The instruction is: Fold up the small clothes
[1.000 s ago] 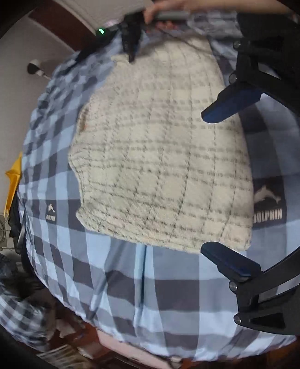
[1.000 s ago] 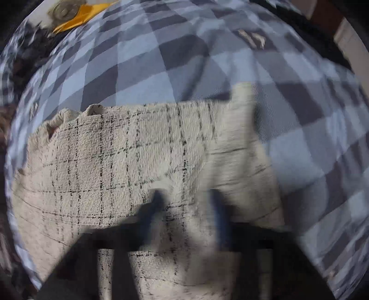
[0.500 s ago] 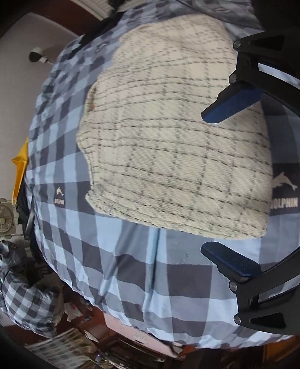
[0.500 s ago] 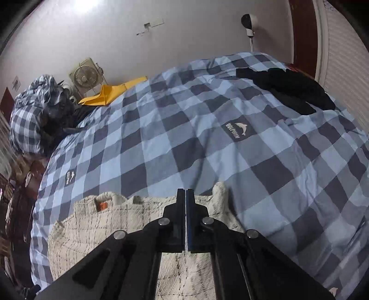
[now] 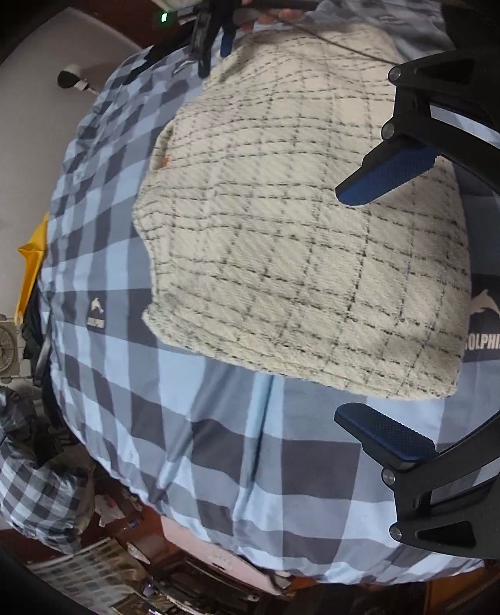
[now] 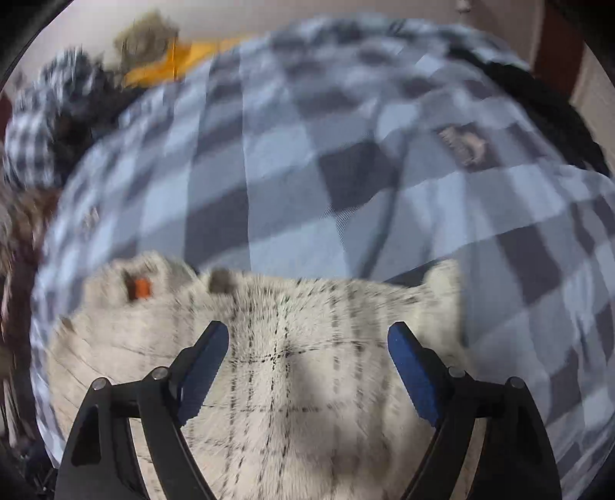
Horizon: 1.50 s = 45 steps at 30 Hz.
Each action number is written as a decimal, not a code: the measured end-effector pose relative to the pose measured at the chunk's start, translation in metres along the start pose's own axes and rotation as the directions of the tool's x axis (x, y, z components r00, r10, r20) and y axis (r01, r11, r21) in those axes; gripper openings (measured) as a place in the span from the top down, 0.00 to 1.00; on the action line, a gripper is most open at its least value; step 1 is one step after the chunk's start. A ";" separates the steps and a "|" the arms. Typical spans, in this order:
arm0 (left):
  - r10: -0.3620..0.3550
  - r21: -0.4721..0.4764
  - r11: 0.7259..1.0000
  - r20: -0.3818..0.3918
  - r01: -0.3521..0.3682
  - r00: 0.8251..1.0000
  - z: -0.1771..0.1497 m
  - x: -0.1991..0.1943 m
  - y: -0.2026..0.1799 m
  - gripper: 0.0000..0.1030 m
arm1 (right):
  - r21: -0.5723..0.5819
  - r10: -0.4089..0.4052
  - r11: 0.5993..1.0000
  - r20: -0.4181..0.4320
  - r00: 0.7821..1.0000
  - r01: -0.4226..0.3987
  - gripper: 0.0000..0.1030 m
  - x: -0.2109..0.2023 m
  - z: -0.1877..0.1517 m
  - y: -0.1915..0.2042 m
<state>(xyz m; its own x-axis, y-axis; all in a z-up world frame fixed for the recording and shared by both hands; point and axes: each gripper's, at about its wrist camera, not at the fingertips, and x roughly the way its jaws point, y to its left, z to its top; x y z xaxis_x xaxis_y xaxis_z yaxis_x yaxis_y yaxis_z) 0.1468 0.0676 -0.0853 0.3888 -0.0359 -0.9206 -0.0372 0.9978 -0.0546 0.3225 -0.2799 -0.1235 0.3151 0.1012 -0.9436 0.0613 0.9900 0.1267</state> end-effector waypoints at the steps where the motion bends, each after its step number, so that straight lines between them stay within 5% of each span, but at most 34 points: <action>1: -0.011 -0.010 1.000 -0.004 0.011 1.000 0.000 0.001 0.002 0.00 | -0.011 -0.029 1.000 -0.020 0.999 0.029 0.23 0.007 -0.002 -0.002; 2: -0.020 -0.018 1.000 -0.007 0.020 1.000 -0.002 -0.002 0.005 0.00 | -0.034 -0.064 0.997 -0.033 0.997 0.063 0.39 0.015 -0.002 -0.001; 3: -0.029 -0.024 0.999 -0.009 0.029 1.000 -0.001 -0.001 0.005 0.00 | -0.054 -0.079 0.996 -0.033 0.996 0.077 0.71 0.019 -0.002 0.001; 4: -0.034 -0.027 0.999 -0.006 0.034 0.999 0.000 -0.001 0.005 0.00 | -0.061 -0.083 0.995 -0.019 0.996 0.082 0.87 0.018 -0.003 0.001; 5: -0.033 -0.028 0.999 0.002 0.033 0.999 0.000 -0.002 0.006 0.00 | -0.058 -0.081 0.995 0.002 0.997 0.081 0.93 0.014 -0.003 0.001; 10: -0.037 -0.034 0.999 0.062 0.039 0.997 0.004 -0.005 0.002 0.00 | -0.016 0.012 1.000 0.228 0.974 -0.008 0.98 -0.051 -0.002 -0.003; 13: -0.044 -0.035 0.998 0.075 0.046 0.996 0.004 -0.006 0.001 0.00 | -0.026 0.140 0.990 0.386 0.912 -0.141 0.99 -0.095 -0.003 -0.004; 16: -0.037 -0.033 0.999 0.079 0.040 0.996 0.004 -0.005 0.000 0.00 | -0.056 0.188 0.981 0.485 0.854 -0.184 0.99 -0.107 -0.005 0.003; 17: -0.032 -0.034 0.999 0.078 0.034 0.996 0.004 -0.003 0.001 0.00 | -0.045 0.144 0.989 0.495 0.857 -0.141 0.99 -0.103 -0.006 0.003; 19: -0.022 -0.043 0.999 0.072 0.025 0.997 0.004 0.003 0.004 0.00 | -0.004 0.071 0.997 0.434 0.898 -0.077 0.99 -0.073 0.006 0.006; 22: -0.014 -0.066 0.998 0.049 0.017 0.999 0.004 0.013 0.013 0.00 | 0.125 0.047 0.989 0.213 0.976 -0.075 0.90 -0.016 0.012 -0.015; 23: -0.009 -0.072 0.997 0.046 0.013 0.999 0.004 0.014 0.015 0.00 | 0.201 0.091 0.972 0.153 0.984 -0.121 0.87 -0.007 0.012 -0.026; 26: 0.018 -0.081 0.997 0.048 -0.014 0.999 0.005 0.017 0.022 0.00 | 0.372 0.282 0.866 0.193 0.940 -0.336 0.83 -0.027 0.014 -0.051; 28: 0.044 -0.067 0.997 0.057 -0.040 0.997 0.006 0.019 0.024 0.00 | 0.382 0.249 0.857 0.280 0.927 -0.346 0.59 -0.072 0.012 -0.054; 30: 0.049 -0.052 0.998 0.066 -0.046 0.997 0.009 0.020 0.025 0.00 | 0.364 0.222 0.869 0.322 0.920 -0.336 0.14 -0.100 -0.001 -0.051; 32: 0.062 0.000 0.998 0.090 -0.062 0.994 0.019 0.018 0.023 0.00 | 0.370 0.198 0.874 0.325 0.925 -0.317 0.11 -0.119 -0.028 -0.047; 35: 0.061 0.066 0.995 0.118 -0.069 0.991 0.039 0.018 0.018 0.00 | 0.408 0.181 0.878 0.202 0.963 -0.251 0.11 -0.125 -0.073 -0.033; 41: 0.002 0.202 0.979 0.075 -0.017 0.997 0.090 0.036 -0.016 0.00 | 0.318 0.206 0.913 0.182 0.962 -0.255 0.11 -0.118 -0.187 -0.001; 45: -0.017 0.158 0.987 -0.063 0.027 0.998 0.125 0.075 -0.027 0.00 | 0.302 0.274 0.915 0.020 0.961 -0.267 0.11 -0.082 -0.184 0.021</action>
<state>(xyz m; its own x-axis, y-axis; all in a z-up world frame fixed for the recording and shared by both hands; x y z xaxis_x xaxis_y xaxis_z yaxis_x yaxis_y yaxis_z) 0.2914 0.0446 -0.1043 0.3303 -0.0562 -0.9422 0.1191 0.9927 -0.0174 0.1233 -0.2492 -0.0994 0.3388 0.3668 -0.8664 0.2576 0.8495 0.4604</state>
